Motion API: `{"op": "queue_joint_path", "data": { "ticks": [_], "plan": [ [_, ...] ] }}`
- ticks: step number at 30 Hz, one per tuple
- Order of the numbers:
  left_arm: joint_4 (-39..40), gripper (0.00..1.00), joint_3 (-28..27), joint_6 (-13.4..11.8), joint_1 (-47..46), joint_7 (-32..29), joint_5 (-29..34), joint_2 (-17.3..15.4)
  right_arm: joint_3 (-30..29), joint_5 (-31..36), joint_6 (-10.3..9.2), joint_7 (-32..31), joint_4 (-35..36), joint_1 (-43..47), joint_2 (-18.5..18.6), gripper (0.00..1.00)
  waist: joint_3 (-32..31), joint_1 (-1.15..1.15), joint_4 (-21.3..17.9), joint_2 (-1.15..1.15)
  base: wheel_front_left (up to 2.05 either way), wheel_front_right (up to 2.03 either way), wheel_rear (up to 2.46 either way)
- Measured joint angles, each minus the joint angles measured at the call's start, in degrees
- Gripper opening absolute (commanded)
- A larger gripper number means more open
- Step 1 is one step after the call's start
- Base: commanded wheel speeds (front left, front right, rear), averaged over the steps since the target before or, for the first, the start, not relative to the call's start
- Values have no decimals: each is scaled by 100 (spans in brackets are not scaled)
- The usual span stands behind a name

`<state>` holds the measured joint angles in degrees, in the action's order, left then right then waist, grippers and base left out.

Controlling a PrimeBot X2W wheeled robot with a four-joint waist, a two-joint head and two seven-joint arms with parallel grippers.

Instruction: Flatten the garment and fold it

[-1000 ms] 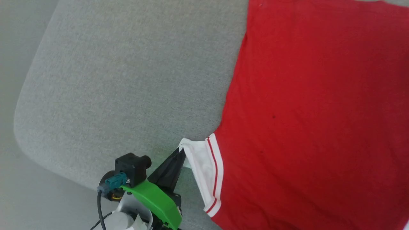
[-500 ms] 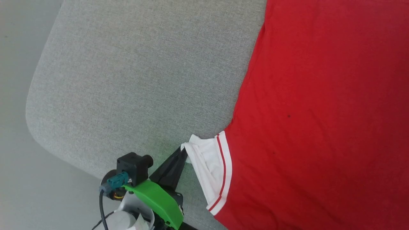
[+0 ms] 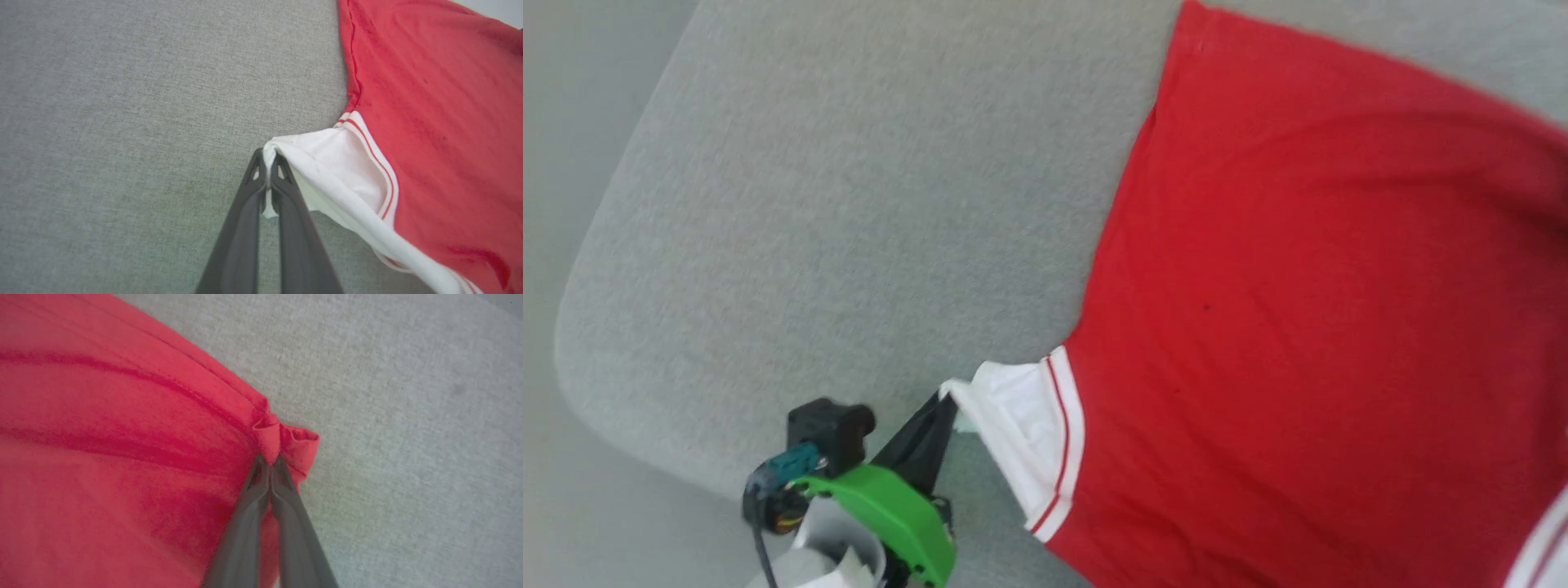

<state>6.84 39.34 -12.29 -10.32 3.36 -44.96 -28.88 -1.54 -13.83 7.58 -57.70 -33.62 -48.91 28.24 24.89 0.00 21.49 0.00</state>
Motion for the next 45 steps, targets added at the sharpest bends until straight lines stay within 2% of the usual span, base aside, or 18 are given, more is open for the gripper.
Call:
{"op": "queue_joint_path", "data": {
  "ticks": [8,15,26,36,37,41,45],
  "plan": [
    [-69,0,-60,-94,350,-27,-78,-175,233,-935,0,-333,895,1473,269,0,-589,0,-486,0,0,0,0],
    [-80,0,-80,-200,621,-29,-155,-275,-293,-1338,0,-642,2059,3173,238,0,-1097,-1,-916,0,0,0,0],
    [-73,0,-71,-243,742,-26,-250,-347,-1228,-1607,-1,-1677,3704,5248,-316,0,-1625,-1,-1308,0,0,0,0],
    [-82,0,-62,-240,735,-26,-250,-347,-1383,-1536,-1,-1937,4119,5668,-738,0,-1535,-1,-1280,0,0,0,0],
    [-85,0,-62,-238,733,-26,-250,-347,-1411,-1518,-1,-1885,4143,5662,-784,100,-1524,-1,-1271,0,0,0,0],
    [-81,0,-62,-240,731,-26,-250,-347,-1422,-1532,-1,-1861,4292,5473,-824,100,-1507,-1,-1234,0,0,0,0],
    [-36,0,-57,-240,721,-26,-249,-347,-1470,-1619,-1,-1927,4554,4864,-829,100,-1496,-1,-1169,0,0,0,0]
  ]
}}
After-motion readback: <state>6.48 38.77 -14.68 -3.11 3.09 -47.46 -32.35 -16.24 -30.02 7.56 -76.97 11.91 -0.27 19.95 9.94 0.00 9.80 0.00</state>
